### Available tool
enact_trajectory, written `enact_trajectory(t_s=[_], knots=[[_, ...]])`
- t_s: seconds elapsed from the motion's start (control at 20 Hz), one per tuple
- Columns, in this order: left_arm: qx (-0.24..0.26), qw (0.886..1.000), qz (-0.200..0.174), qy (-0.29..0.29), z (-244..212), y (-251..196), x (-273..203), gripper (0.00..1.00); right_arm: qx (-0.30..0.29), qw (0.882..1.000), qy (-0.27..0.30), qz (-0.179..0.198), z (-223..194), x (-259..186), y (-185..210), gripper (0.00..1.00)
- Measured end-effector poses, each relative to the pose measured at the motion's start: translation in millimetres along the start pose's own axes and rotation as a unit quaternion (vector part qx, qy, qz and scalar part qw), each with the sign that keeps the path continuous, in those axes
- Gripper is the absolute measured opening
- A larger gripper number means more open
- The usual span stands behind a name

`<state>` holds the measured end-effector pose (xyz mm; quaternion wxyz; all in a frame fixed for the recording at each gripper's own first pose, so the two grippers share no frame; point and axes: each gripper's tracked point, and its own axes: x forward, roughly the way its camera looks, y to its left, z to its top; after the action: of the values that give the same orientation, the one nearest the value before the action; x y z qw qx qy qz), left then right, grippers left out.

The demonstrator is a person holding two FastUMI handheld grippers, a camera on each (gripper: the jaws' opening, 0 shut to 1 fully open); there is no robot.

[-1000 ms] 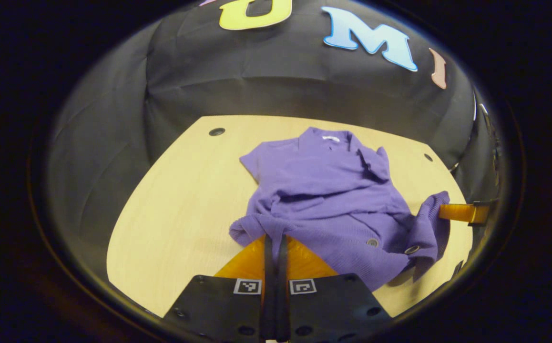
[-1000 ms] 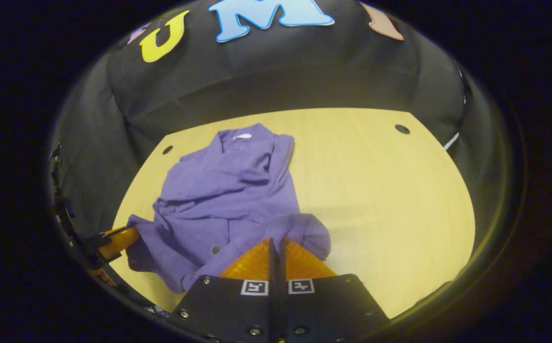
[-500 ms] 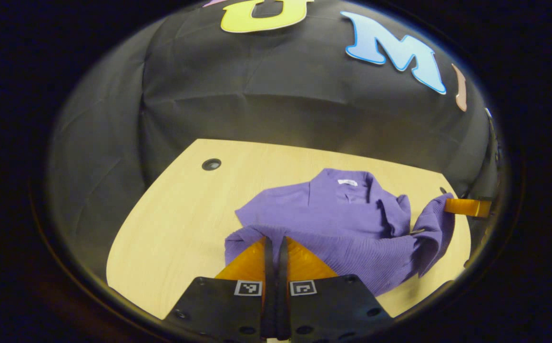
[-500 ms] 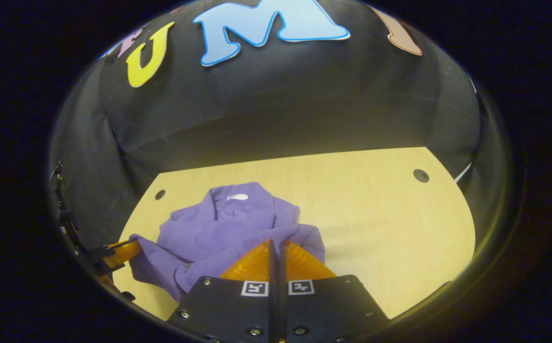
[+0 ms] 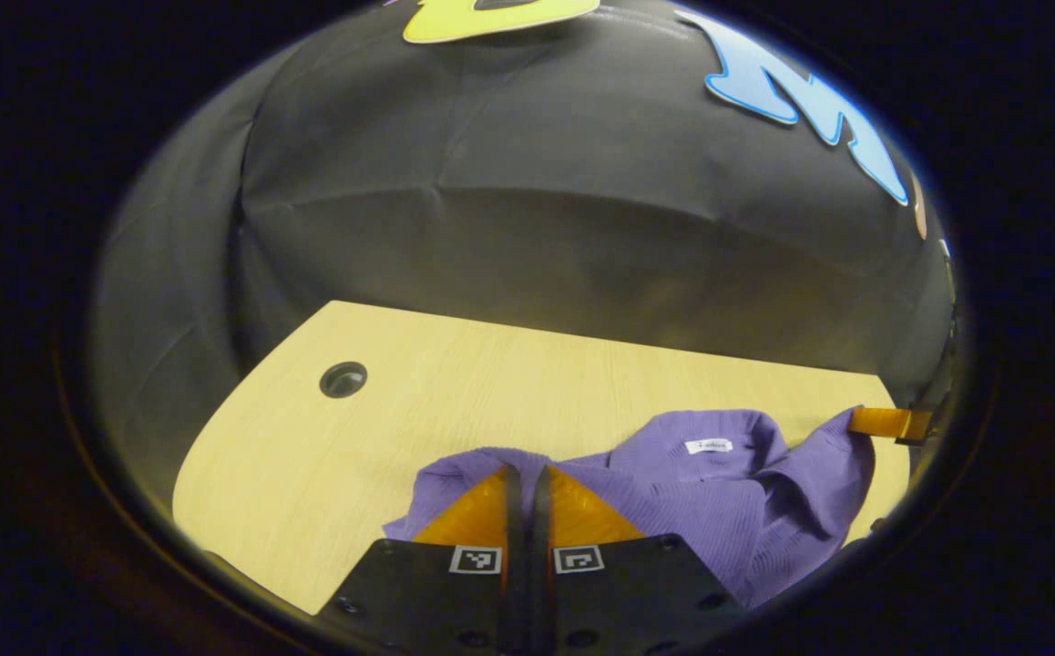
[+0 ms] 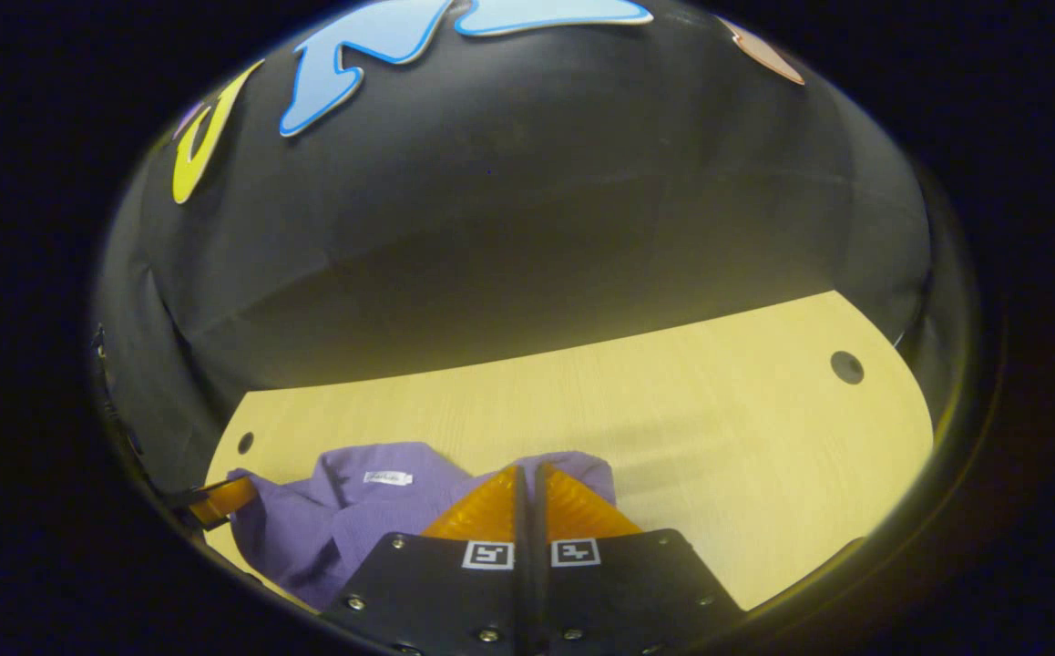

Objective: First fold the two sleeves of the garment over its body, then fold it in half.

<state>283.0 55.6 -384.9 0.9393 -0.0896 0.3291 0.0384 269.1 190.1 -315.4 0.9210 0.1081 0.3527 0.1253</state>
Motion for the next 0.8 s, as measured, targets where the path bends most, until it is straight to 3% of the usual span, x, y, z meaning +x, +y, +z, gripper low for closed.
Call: enact_trajectory(t_s=[0.2, 0.45, 0.6, 0.65, 0.7, 0.75, 0.8], knots=[[0.007, 1.0, 0.001, 0.01, -14.2, -1.2, 33.5, 0.06, 0.002, 1.0, 0.006, -0.008, -11.0, 27.9, -7.5, 0.0], [0.022, 0.999, 0.016, 0.019, -19.6, -1.3, 36.6, 0.07, -0.013, 1.0, 0.014, -0.012, -20.7, 36.0, -6.0, 0.01], [0.036, 0.999, 0.021, 0.025, -22.1, -1.3, 36.1, 0.26, -0.011, 1.0, 0.017, -0.005, -21.8, 34.7, -5.0, 0.04], [0.04, 0.999, 0.023, 0.028, -22.6, -2.7, 35.6, 0.35, -0.009, 1.0, 0.017, 0.0, -21.0, 33.6, -3.2, 0.13], [0.033, 0.999, 0.012, 0.03, -22.3, -8.0, 33.6, 0.36, -0.003, 1.0, 0.018, 0.01, -21.2, 31.4, 2.2, 0.4], [0.03, 0.999, 0.004, 0.037, -22.8, -10.0, 26.4, 0.5, -0.013, 1.0, 0.012, 0.006, -16.8, 26.1, 0.4, 0.66], [0.03, 0.999, 0.006, 0.037, -21.5, -10.7, 23.0, 0.64, -0.018, 1.0, 0.008, 0.006, -14.4, 22.4, 2.4, 0.66]])
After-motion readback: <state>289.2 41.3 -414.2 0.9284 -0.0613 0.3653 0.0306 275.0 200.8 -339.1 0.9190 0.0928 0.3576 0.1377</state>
